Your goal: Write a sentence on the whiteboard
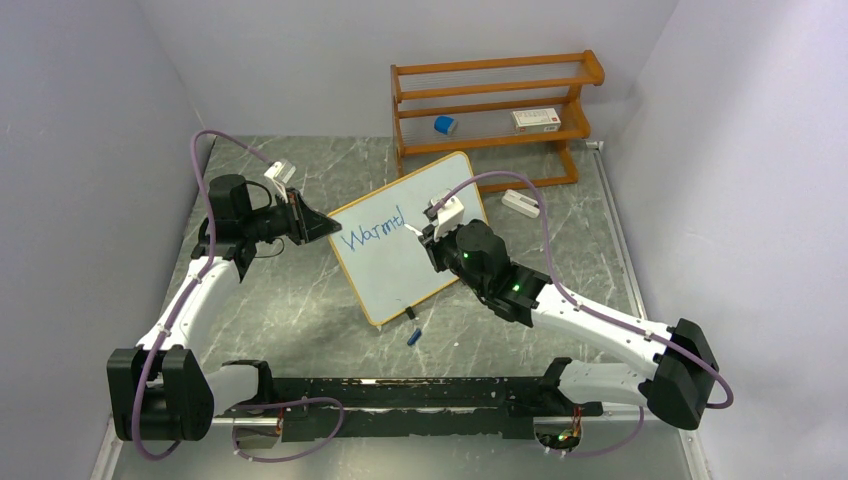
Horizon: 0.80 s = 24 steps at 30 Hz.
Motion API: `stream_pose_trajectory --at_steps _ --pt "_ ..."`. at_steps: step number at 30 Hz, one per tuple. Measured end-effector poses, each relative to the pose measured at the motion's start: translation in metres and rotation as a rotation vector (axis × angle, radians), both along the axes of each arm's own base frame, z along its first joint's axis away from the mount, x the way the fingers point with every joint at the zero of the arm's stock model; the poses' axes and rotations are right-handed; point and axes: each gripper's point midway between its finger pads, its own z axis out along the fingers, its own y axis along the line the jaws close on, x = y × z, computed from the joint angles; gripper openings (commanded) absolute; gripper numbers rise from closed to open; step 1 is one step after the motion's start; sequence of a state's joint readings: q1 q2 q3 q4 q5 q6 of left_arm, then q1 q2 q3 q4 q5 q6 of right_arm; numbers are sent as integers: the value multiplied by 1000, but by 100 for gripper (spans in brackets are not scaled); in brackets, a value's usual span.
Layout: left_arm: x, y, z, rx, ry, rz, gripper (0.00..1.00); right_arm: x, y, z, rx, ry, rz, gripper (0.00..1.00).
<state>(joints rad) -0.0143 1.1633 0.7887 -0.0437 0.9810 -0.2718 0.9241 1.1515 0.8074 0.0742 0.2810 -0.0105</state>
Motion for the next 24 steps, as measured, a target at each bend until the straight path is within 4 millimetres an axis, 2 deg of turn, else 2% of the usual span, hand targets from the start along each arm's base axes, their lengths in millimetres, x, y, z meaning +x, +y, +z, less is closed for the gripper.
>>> stream_pose_trajectory --at_steps 24 --pt "0 0 0 0 0 0 5 7 3 8 29 -44 -15 0"
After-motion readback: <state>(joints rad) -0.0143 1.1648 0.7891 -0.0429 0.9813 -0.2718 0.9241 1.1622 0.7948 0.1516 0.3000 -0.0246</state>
